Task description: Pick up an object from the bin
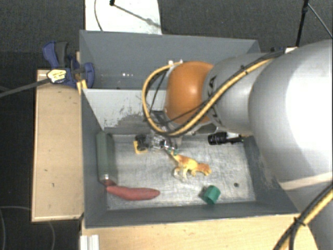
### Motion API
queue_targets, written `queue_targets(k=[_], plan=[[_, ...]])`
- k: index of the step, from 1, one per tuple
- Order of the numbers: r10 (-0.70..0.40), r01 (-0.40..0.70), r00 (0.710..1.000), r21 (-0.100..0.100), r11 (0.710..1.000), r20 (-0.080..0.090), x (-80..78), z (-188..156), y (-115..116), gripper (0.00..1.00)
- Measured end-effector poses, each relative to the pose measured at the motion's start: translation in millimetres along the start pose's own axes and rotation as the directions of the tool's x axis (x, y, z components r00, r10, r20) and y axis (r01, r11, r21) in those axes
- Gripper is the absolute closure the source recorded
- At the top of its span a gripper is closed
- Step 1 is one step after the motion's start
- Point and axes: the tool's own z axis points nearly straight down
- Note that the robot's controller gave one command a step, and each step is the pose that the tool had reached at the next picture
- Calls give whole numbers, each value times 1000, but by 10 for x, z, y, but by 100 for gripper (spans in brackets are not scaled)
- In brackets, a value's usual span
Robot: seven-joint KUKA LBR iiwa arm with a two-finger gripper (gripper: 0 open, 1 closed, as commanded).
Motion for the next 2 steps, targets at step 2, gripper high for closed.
queue_targets(k=[2], plan=[[1, -1, 1000, 0, 1000, 0, 0, 0, 0, 100]])
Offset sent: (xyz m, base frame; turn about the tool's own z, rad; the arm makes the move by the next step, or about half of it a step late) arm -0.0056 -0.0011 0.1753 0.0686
